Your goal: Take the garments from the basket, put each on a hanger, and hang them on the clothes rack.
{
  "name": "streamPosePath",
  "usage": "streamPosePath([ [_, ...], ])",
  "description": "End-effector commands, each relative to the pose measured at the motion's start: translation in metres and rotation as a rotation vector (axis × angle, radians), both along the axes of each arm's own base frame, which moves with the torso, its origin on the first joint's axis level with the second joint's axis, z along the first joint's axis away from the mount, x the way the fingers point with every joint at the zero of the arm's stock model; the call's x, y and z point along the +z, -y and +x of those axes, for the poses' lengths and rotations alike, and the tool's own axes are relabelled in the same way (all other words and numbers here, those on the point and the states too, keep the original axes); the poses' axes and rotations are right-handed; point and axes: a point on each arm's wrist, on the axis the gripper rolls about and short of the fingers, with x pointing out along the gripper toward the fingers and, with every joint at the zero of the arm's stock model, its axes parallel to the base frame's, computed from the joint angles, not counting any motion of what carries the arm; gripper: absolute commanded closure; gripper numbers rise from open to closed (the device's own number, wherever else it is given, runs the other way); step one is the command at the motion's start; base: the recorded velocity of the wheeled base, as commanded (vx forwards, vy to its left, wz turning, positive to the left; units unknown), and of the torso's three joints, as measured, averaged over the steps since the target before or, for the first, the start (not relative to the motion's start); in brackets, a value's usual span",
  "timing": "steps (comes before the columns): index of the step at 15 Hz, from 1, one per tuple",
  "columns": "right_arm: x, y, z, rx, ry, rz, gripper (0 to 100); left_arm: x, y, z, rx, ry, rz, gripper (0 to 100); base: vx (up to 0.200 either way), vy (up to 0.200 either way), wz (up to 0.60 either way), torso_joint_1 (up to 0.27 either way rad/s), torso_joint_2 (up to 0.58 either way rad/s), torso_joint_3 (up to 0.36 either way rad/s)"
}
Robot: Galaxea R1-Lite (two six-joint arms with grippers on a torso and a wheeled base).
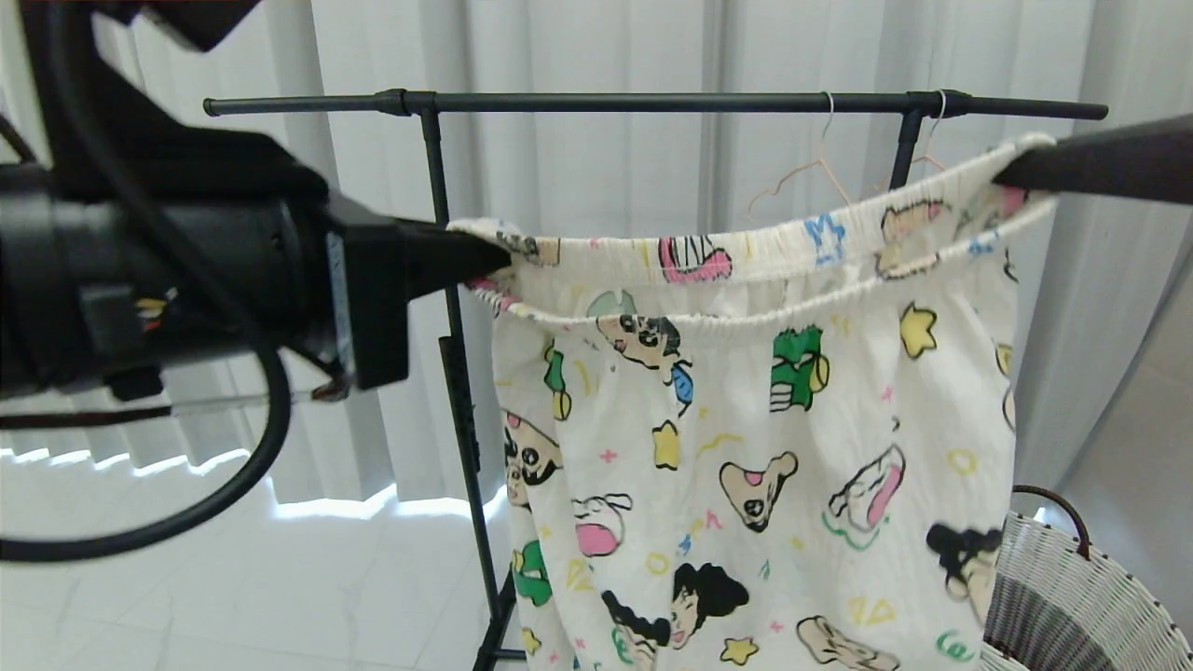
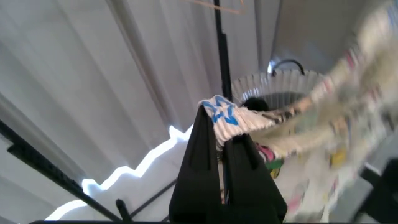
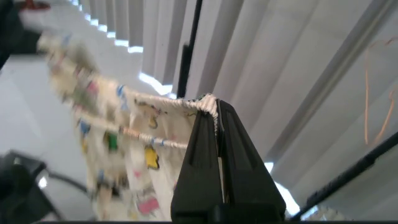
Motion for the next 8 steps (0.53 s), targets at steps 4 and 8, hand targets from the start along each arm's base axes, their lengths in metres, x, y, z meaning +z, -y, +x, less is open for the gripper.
streamPosePath([
  [4, -0.018, -0.04, 0.042, -0.039, 0.008, 0.012, 100, -0.022, -0.014, -0.071, -0.179, 0.025, 0.022, 100, 0.0, 0.0, 0.0, 0.0, 0.0, 0.0],
  [8, -0.023, -0.053, 0.051, -0.032, 0.008, 0.007, 100, -0.026, -0.002, -0.091, -0.269, 0.033, 0.045, 100, 0.0, 0.0, 0.0, 0.0, 0.0, 0.0],
])
